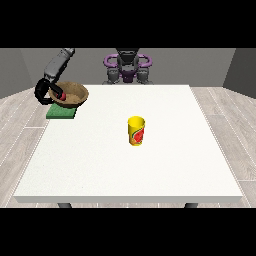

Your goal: Pick the cup and pour the ball into the bowl, then pick the bowl and place it on the pad

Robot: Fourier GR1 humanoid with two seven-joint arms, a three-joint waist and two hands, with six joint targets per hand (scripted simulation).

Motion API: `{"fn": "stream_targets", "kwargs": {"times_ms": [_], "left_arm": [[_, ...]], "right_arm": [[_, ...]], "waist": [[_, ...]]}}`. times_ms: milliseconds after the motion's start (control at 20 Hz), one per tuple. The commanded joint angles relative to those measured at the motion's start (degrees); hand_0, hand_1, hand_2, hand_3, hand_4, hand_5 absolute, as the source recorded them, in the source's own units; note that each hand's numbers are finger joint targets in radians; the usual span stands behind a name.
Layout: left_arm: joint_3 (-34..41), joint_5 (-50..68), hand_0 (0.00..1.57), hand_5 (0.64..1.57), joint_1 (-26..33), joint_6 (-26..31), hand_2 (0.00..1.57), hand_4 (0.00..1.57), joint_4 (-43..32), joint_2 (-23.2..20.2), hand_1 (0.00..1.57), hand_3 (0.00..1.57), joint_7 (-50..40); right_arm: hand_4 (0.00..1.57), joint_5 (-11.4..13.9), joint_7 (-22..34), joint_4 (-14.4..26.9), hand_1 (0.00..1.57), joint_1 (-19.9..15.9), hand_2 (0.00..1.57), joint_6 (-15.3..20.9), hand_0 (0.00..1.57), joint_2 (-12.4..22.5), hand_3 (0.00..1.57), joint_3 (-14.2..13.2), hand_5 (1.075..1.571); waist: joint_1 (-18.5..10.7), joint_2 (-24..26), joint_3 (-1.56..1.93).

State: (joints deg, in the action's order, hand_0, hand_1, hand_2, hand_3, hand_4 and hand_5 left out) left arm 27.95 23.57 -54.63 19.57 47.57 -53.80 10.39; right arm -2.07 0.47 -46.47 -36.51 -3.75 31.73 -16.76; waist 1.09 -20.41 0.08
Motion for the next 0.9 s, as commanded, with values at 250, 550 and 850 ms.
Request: {"fn": "stream_targets", "kwargs": {"times_ms": [250, 550, 850], "left_arm": [[-0.3, 2.2, 0.0, 1.532, -2.4, -1.1, 0.0, 0.13, 6.2, -1.3, 0.0, 0.0, -3.2], [0.7, 3.8, 0.0, 1.528, 0.6, -2.7, 0.0, 0.0, 11.4, -0.3, 0.0, 0.0, -3.7], [0.0, 4.3, 0.0, 1.532, 0.0, -1.5, 0.0, 0.0, 8.2, -1.1, 0.0, 0.0, -4.9]], "right_arm": [[1.3, -0.3, -8.3, 10.2, 1.57, -3.6, 1.57, -2.0, 1.57, 5.0, 0.59, -3.9, 1.552], [1.25, -0.3, -15.1, 15.9, 1.57, -2.4, 1.57, -5.7, 1.57, 8.7, 0.58, -5.5, 1.559], [1.24, 0.2, -9.1, 15.6, 1.57, -6.3, 1.57, -6.7, 1.57, 9.9, 0.88, -4.2, 1.568]], "waist": [[-2.1, -5.1, 0.05], [-2.5, -6.1, 0.05], [-1.8, -2.8, -0.06]]}}
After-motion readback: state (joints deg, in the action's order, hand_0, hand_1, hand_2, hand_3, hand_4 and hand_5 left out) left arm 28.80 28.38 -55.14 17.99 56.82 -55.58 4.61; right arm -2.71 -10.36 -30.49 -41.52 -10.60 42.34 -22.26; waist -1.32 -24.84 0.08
